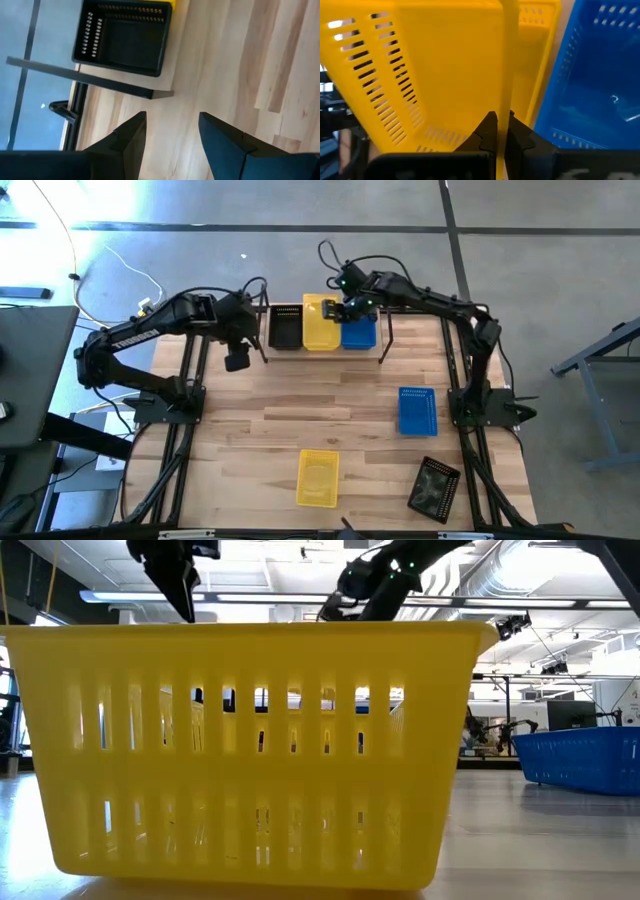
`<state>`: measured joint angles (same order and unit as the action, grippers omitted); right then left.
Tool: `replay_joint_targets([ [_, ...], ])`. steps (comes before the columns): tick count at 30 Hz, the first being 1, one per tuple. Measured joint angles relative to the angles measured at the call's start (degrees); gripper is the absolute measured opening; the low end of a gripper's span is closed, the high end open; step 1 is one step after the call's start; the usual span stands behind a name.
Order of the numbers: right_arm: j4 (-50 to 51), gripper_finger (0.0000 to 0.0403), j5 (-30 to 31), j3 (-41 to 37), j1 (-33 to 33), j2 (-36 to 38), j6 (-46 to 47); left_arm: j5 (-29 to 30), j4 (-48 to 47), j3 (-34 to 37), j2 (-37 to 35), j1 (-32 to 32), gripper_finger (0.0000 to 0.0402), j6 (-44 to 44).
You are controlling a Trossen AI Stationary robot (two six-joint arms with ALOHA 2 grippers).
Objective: Stack baskets on shelf by color
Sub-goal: Stack the top yellow bin on top of the yellow bin on the shelf
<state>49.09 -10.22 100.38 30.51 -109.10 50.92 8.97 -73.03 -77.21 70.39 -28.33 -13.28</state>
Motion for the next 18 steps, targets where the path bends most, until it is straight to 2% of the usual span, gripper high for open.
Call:
replay_joint_targets([
  [9,-0.4,0.0,0.0,0.0,0.9,-2.9,-2.3,0.0,0.0,0.0,0.0,-3.2,0.0172,-0.4],
  [18,0.4,0.0,-0.6,0.0,1.0,-4.2,-3.4,0.0,0.0,0.0,0.0,-3.7,0.0172,-0.4],
])
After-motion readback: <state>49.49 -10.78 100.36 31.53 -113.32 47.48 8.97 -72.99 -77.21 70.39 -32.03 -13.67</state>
